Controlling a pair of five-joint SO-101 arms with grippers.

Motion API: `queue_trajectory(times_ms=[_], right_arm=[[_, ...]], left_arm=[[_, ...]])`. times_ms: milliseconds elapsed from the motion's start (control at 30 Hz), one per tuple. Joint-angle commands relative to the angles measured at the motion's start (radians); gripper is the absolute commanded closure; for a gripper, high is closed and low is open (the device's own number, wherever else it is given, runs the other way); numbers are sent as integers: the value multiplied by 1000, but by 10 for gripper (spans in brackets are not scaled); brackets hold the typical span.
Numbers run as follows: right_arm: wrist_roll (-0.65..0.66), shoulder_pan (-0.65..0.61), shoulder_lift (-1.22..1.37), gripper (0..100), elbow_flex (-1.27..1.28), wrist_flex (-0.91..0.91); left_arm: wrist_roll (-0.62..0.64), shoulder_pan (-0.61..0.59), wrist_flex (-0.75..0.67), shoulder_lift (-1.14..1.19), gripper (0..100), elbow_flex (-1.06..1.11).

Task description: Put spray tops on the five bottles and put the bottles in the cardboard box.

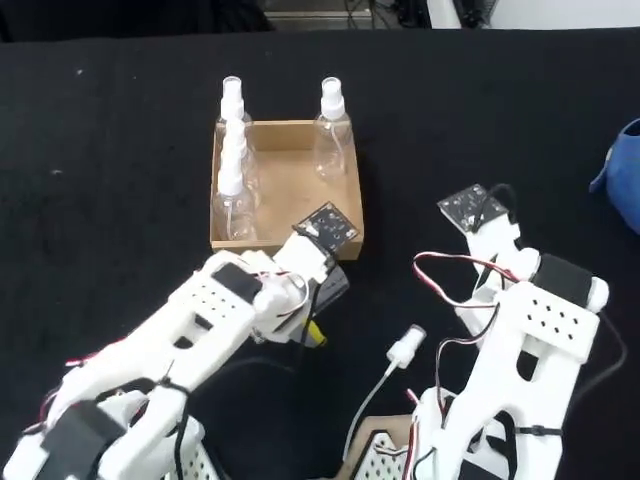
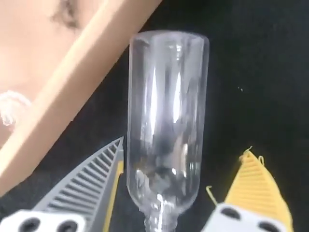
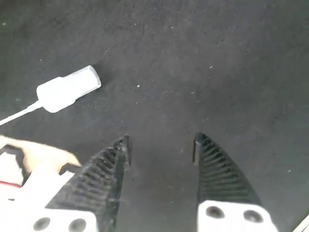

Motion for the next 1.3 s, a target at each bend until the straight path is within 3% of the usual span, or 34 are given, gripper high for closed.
queue_trajectory(times_ms=[0, 267, 433, 567, 700, 833, 967, 1267], right_arm=[[6, 26, -31, 818, -18, -38], [6, 26, -31, 818, -18, -41], [6, 32, -31, 818, 1, -40], [6, 28, -35, 818, 41, -41], [6, 31, -36, 818, 47, -41], [6, 28, -36, 818, 44, -35], [6, 28, -36, 818, 39, -35], [6, 26, -33, 818, 47, -40]], left_arm=[[0, -1, -68, 83, 765, -61], [5, 8, -94, 161, 797, -62], [-2, 12, -5, 92, 977, -70], [-2, 12, 51, 18, 962, -58], [-9, 12, 222, -84, 971, -54], [-218, -12, 493, -207, 971, -53], [-479, -188, 746, -270, 971, -65], [-1037, -774, 852, -203, 971, -154]])
